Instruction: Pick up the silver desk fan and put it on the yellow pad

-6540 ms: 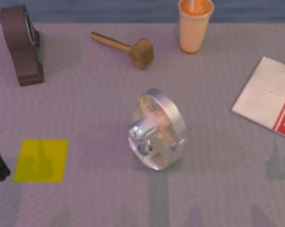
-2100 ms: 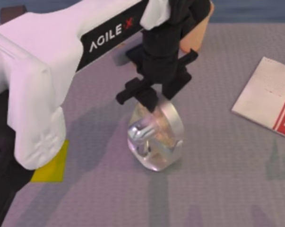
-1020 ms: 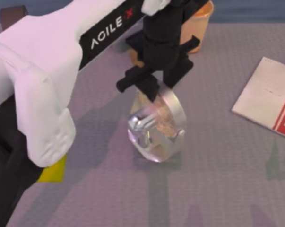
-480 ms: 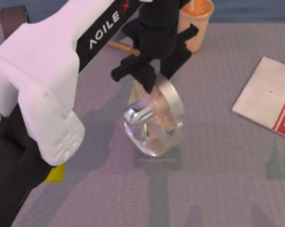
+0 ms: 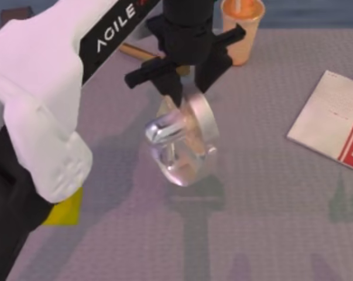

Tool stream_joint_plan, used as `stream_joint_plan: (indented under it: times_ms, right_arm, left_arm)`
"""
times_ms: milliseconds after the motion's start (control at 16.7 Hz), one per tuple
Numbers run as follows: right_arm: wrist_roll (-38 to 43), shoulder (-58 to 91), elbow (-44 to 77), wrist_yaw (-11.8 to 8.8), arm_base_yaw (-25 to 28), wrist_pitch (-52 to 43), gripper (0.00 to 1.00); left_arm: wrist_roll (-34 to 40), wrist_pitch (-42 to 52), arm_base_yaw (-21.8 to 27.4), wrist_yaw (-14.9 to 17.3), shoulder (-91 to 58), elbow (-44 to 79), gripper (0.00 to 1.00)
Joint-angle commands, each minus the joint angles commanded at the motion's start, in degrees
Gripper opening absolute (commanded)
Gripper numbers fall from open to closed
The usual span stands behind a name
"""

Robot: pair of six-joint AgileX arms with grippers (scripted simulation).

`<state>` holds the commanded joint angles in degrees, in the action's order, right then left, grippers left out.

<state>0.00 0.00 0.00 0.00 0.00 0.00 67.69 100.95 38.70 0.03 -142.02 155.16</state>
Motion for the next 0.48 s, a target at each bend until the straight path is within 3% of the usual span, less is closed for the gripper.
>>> stream_joint_plan:
  times_ms: [240,480]
  right_arm:
    - [0.0,0.0,0.0,0.0,0.0,0.0,1.0]
    - [0.0,0.0,0.0,0.0,0.0,0.0,1.0]
  left_arm:
    - [-17.9,-3.3,-2.7,-0.4,6.5,-7.0,0.0]
    - [-43.8,-8.0,-6.5,-0.6,15.6,-17.5,0.0]
